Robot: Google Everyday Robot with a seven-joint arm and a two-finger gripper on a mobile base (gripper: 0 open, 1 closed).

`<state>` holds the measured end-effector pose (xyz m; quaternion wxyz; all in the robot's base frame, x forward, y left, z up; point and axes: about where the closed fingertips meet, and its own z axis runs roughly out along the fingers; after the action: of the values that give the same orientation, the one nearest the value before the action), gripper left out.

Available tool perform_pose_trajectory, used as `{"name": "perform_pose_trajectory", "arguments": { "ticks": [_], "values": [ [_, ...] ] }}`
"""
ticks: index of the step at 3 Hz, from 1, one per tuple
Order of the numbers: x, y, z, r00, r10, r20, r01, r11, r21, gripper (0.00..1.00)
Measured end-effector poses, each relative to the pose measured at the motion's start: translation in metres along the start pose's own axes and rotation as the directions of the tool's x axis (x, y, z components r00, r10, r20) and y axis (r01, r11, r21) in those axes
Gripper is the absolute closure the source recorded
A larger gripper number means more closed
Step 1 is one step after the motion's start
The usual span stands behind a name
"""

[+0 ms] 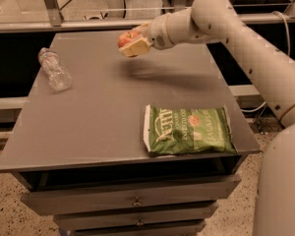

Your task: Move apple near water bottle

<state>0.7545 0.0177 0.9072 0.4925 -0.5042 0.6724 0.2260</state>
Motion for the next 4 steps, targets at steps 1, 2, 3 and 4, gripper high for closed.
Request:
{"name": "perform_pose_trajectory", "arguments": {
  "ticks": [1, 2, 3, 4],
  "values": [
    [-0.033, 0.031, 0.043, 0.999, -0.024, 0.044, 0.027, 0.9977, -0.062, 1.00],
    [-0.047, 0.058, 0.075, 0.998, -0.023, 0.061, 0.030, 0.9922, -0.121, 1.00],
    [-0.050, 0.081, 0.096, 0.998, -0.008, 0.064, 0.019, 0.9845, -0.174, 1.00],
    [-0.047, 0.094, 0.109, 0.998, 0.013, 0.066, 0.001, 0.9775, -0.211, 0.87]
  ]
}}
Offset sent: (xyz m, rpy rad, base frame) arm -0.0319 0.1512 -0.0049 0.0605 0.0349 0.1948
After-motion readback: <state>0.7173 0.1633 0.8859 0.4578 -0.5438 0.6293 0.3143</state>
